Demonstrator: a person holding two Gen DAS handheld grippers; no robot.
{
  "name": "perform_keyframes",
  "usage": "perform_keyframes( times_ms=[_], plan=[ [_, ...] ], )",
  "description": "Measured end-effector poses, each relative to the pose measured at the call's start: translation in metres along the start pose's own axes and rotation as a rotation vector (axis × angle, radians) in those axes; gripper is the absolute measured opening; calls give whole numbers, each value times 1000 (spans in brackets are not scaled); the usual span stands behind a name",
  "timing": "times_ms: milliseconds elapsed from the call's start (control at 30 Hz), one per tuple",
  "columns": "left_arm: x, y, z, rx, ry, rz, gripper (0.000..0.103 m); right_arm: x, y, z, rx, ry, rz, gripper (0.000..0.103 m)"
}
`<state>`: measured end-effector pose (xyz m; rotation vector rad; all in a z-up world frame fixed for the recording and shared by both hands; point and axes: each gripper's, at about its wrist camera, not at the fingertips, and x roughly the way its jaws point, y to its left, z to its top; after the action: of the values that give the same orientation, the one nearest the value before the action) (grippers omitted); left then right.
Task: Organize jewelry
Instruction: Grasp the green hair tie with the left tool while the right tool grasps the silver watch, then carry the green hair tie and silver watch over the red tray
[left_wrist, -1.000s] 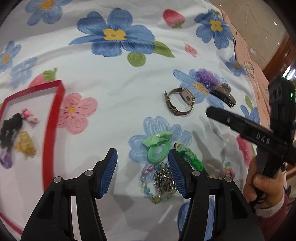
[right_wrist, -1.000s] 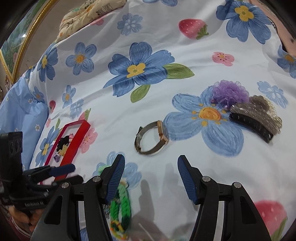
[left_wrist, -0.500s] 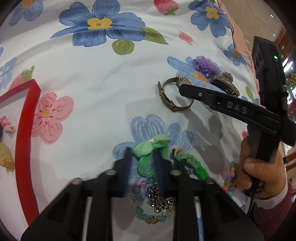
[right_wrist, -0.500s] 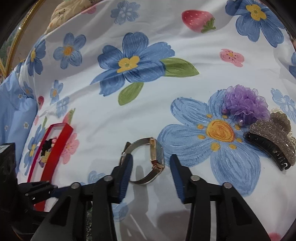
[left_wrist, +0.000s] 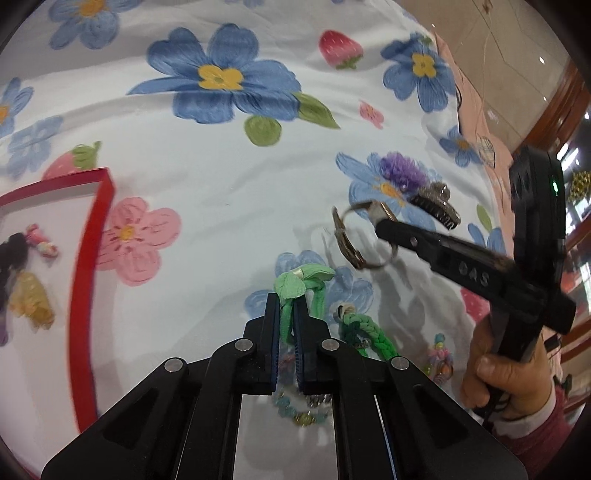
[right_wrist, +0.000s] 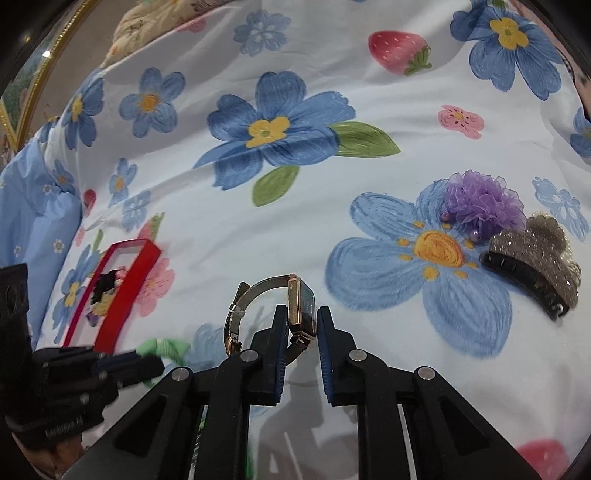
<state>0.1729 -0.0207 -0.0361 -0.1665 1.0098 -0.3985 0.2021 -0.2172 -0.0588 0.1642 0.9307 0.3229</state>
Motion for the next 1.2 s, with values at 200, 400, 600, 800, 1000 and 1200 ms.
perform_keyframes(
  times_ms=[200, 400, 600, 800, 1000, 1200],
  plan=[
    [-25, 20, -9, -60, -37, 16, 5, -13, 23, -11, -24, -6, 41, 15],
    [-49, 41, -18, -109, -69, 31, 5, -16, 47, -22, -52, 6, 77, 15],
    [-70, 56, -25, -142, -99, 42, 5, -18, 72, -27, -82, 11, 104, 15],
    [-91, 79, -35, -185, -133, 61, 5, -21, 99, -29, -122, 9, 132, 15],
    [-112, 103, -43, -228, -163, 79, 5, -18, 129, -30, -165, 16, 158, 15],
    [-129, 128, -53, -267, -185, 106, 5, -13, 161, -28, -214, 24, 189, 15]
  ],
)
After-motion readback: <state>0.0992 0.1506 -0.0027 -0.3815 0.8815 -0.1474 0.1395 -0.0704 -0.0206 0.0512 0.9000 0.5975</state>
